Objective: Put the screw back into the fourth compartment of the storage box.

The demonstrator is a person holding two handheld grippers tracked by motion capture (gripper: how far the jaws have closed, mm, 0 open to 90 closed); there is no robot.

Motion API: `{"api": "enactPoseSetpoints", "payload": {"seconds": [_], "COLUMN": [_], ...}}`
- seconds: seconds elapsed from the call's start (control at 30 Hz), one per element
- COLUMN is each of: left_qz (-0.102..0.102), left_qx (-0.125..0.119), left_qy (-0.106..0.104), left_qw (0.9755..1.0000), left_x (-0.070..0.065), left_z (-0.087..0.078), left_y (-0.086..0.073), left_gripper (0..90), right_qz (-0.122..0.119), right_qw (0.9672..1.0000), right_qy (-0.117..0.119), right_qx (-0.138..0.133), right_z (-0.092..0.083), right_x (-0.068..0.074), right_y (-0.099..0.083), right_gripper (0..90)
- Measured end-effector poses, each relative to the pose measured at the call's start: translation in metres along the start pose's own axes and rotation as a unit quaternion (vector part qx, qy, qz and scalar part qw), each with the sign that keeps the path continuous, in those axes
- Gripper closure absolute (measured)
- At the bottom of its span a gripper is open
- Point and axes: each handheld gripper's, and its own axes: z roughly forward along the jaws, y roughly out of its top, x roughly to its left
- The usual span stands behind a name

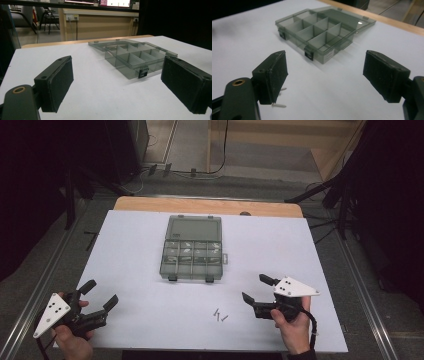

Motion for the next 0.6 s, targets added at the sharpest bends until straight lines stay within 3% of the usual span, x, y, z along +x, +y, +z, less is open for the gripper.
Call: {"api": "enactPoseSetpoints", "payload": {"seconds": [0.13,0.3,0.6], "left_qz": [-0.001,-0.001,0.000], "left_qx": [-0.001,-0.001,0.004], "left_qy": [0.001,0.002,0.000], "left_qw": [1.0000,1.0000,1.0000], "left_x": [0.001,0.001,0.001], "left_z": [-0.001,-0.001,0.000], "left_y": [0.000,0.000,0.000], "left_gripper": [10.9,10.9,10.9], "right_qz": [-0.024,-0.033,-0.058], "right_qw": [0.9989,0.9932,0.9810], "right_qy": [0.029,0.087,0.121], "right_qx": [0.027,0.071,0.141], "right_z": [0.009,0.020,0.037], "right_x": [0.005,0.007,0.015], "right_y": [0.003,0.006,0.007], "right_gripper": [26.1,29.1,45.2]}}
